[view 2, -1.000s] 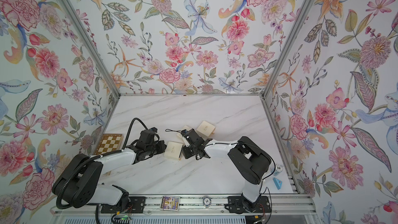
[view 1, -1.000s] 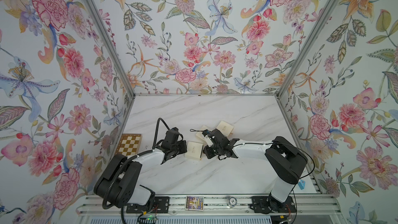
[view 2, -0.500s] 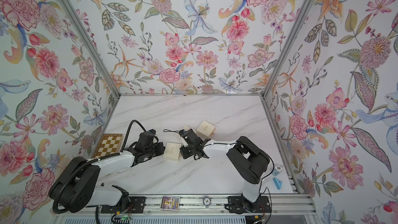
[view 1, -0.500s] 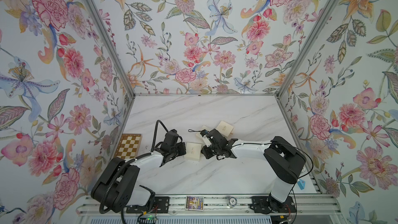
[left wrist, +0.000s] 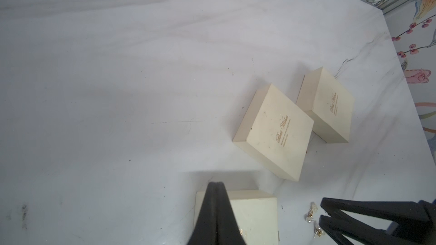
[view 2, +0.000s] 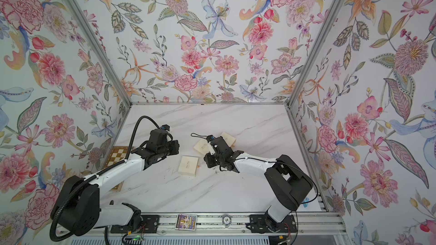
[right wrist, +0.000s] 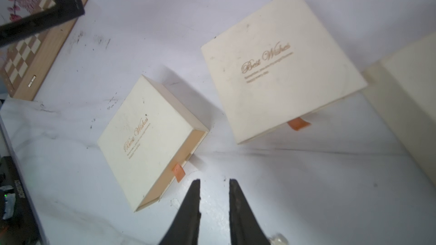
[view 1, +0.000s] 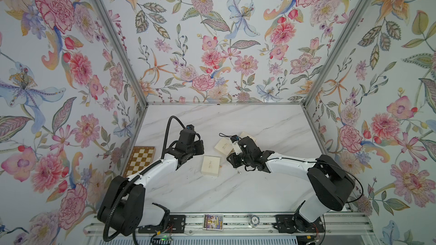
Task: Take out the earrings from the drawer-style jewelry box
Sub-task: Close the drawer of the jewelry box, then move the jewelry box to the center of the board.
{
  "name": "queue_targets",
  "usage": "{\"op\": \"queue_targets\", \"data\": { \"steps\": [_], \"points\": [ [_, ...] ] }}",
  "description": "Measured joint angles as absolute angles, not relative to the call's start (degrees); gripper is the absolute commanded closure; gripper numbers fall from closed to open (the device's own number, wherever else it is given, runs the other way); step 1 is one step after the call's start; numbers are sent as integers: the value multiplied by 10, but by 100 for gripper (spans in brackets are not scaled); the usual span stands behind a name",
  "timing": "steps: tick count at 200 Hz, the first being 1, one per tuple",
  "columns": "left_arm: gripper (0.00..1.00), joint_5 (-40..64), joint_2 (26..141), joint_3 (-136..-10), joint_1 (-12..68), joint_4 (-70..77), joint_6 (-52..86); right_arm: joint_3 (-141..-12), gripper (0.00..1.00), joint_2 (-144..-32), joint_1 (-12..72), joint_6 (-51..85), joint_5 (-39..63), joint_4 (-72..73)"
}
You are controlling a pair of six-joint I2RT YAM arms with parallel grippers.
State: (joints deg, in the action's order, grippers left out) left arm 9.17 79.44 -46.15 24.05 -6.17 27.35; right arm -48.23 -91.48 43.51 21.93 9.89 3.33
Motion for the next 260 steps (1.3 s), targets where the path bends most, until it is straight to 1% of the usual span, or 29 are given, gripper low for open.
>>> {"op": "queue_targets", "data": {
  "steps": [28,66,108,140,172,192,260],
  "points": [
    [100,129,863,-533,240,-43,263,-471,74,-873,384,238,121,40],
    [100,181,980,-643,240,-19,252,-471,73,-863,333,257,145,41],
    [100,222,1053,-674,240,2,249,-478,72,-879,303,271,157,41],
    [100,249,1075,-682,240,28,251,-505,72,-918,280,280,161,42],
    [100,281,1090,-702,240,70,262,-525,71,-949,280,283,164,39],
    [100,286,1090,-701,240,91,269,-562,71,-976,281,274,163,24],
    [100,292,1062,-619,240,127,293,-717,72,-1078,283,239,174,-8]
  ]
}}
